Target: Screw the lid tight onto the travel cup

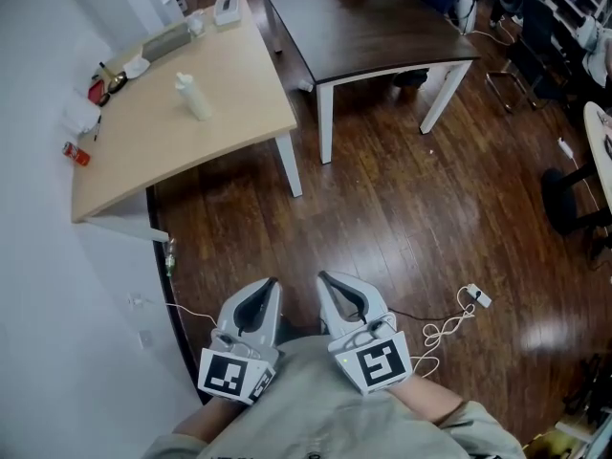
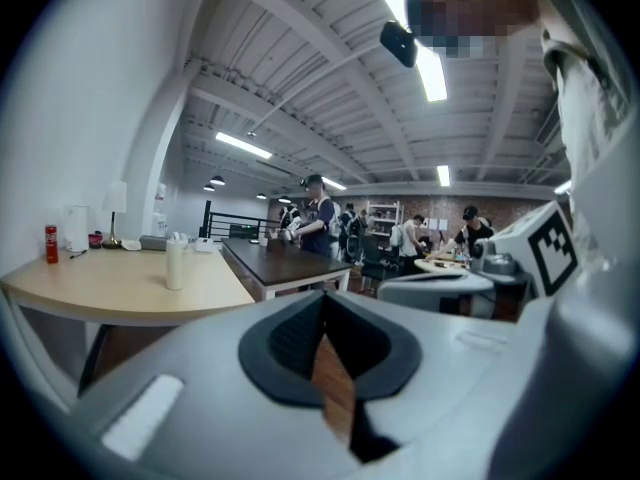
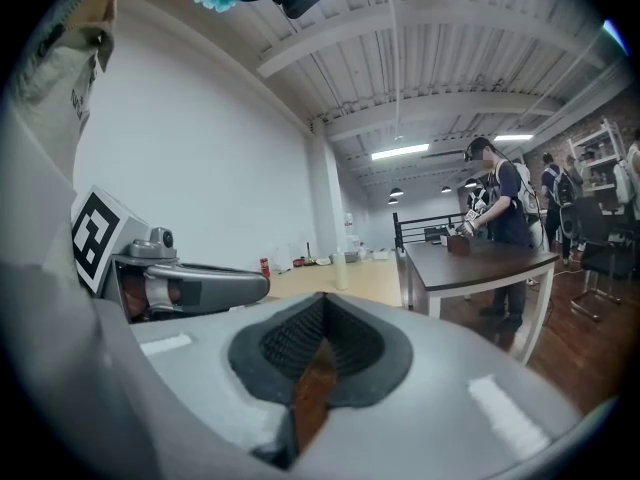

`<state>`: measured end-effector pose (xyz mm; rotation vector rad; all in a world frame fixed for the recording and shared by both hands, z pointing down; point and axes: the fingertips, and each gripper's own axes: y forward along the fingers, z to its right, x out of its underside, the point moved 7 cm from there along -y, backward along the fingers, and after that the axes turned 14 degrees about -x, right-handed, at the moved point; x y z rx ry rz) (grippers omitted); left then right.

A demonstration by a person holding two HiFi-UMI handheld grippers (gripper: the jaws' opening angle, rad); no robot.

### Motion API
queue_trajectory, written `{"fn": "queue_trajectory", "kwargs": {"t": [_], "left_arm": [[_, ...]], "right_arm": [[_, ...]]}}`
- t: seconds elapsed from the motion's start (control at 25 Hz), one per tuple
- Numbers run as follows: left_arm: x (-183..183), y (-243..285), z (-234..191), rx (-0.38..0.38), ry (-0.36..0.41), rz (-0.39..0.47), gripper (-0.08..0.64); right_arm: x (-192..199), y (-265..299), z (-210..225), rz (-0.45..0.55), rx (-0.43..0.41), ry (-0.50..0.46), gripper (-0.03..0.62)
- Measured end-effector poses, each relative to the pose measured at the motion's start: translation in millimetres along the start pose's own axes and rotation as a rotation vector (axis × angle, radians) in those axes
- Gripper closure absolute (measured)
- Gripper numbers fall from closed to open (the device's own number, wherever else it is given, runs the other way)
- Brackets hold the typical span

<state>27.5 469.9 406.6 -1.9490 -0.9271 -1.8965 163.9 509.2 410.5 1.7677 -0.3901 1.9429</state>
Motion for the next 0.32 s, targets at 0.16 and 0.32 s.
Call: {"fn": "queue_trajectory", "kwargs": {"t": [0.16, 0.32], "left_arm": [[0.7, 0.9, -1.1, 0.009, 0.001, -0.005, 0.558], [1.0, 0.8, -2.1, 0.018, 0.001, -0.007, 0.558]], "right_arm": [[0.2, 1.4, -0.3, -0.003, 0.003, 0.0, 0.594], [0.4, 3.0, -1.7, -0.004, 0.001, 0.003, 0.594]]}}
